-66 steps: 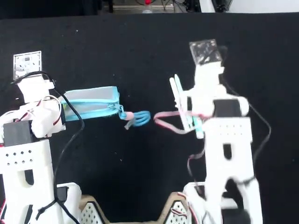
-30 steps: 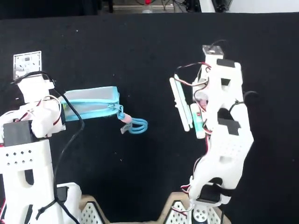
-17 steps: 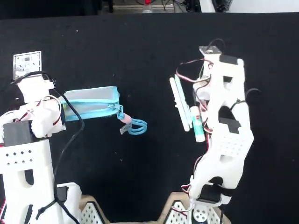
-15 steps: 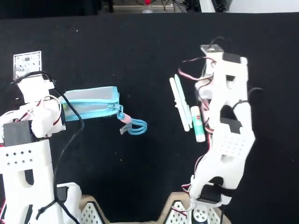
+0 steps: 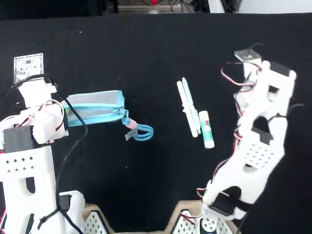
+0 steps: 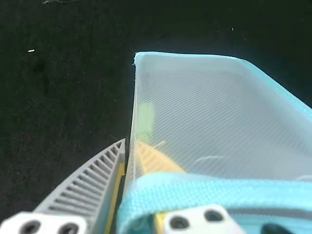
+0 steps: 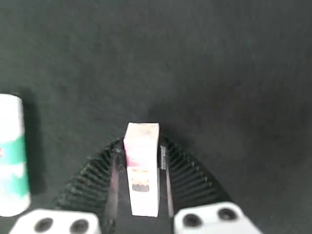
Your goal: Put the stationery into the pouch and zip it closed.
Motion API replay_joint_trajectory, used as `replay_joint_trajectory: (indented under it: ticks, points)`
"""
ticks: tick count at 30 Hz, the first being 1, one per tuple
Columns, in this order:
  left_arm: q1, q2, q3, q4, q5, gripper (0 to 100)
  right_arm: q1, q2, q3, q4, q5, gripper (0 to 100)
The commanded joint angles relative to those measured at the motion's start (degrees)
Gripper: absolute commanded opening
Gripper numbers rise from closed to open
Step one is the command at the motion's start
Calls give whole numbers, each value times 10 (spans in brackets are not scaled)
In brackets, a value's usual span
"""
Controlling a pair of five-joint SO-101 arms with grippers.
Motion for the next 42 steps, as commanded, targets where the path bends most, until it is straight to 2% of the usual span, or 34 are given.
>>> replay_joint_trajectory:
  ticks: [1,3,8,18,28,31,42]
  points:
    - [-8,-2,-9,-2,8,30,52,-12,28,-26,11,16]
    - [-8,-2,-8,-2,8,30,73,-12,33,-24,11,34]
    - [-5,-2,-8,-4,8,30,106,-10,37,-22,11,160]
    - [-8,-2,-8,-3,8,30,102,73,-3,-26,11,137]
    - [-7,-2,-8,-3,8,30,89,88,-173,160,7,113]
    - [-8,-2,-8,-2,8,30,84,88,-189,169,-11,5]
    - [-8,-2,-8,-2,8,30,79,87,-211,184,-29,12]
